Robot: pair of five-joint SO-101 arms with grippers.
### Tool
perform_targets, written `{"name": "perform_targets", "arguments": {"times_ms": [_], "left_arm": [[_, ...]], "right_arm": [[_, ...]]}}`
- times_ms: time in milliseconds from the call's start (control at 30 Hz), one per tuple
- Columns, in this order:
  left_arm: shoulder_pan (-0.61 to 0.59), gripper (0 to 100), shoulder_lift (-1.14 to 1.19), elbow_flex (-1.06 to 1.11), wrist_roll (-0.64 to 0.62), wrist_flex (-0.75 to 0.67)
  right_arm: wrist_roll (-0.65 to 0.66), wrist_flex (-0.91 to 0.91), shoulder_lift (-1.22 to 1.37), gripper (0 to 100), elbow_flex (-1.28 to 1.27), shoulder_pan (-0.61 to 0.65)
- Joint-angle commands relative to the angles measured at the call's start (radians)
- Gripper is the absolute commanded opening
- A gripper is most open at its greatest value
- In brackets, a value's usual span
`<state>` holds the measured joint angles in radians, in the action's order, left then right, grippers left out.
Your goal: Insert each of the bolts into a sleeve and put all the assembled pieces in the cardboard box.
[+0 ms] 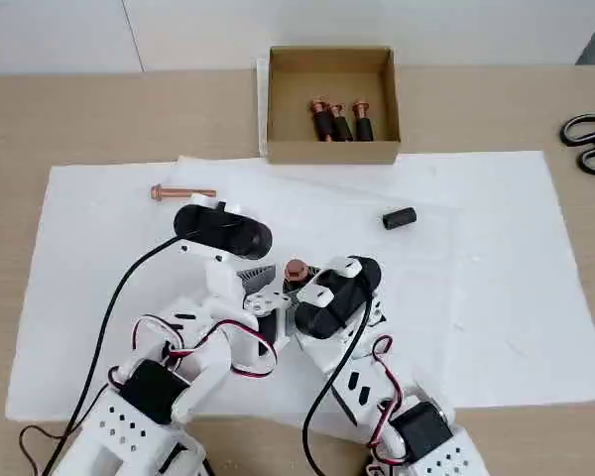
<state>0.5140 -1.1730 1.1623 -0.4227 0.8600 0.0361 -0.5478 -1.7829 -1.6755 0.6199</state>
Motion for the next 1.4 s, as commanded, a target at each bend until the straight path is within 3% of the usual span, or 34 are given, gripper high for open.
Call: {"name": "perform_targets", "arguments": {"times_ms": [0,400,600,700,833,1033,1200,1367], "left_arm": [[-0.049,25,-0.006,-0.058,0.011,0.006],[-0.103,25,-0.008,-0.148,0.009,0.029],[-0.120,25,-0.006,-0.254,0.011,0.157],[-0.230,25,-0.006,-0.286,0.011,0.219],[-0.500,25,-0.006,-0.288,0.034,0.313],[-0.881,25,-0.006,-0.286,0.402,0.367],[-1.028,25,-0.006,-0.291,0.433,0.448],[-1.039,25,-0.006,-0.286,0.434,0.545]], "right_arm": [[-0.008,0.002,-0.010,0.3,-0.008,-0.002],[-0.008,0.002,-0.010,0.3,-0.008,-0.002],[-0.008,0.002,-0.010,0.3,-0.008,-0.002],[-0.006,0.001,-0.010,0.3,-0.008,-0.004],[-0.003,0.001,-0.010,0.3,-0.008,-0.030],[0.000,-0.064,-0.010,0.3,-0.008,-0.165],[0.003,-0.125,-0.012,0.3,0.052,-0.341],[0.083,-0.223,-0.010,0.3,0.261,-0.444]]}}
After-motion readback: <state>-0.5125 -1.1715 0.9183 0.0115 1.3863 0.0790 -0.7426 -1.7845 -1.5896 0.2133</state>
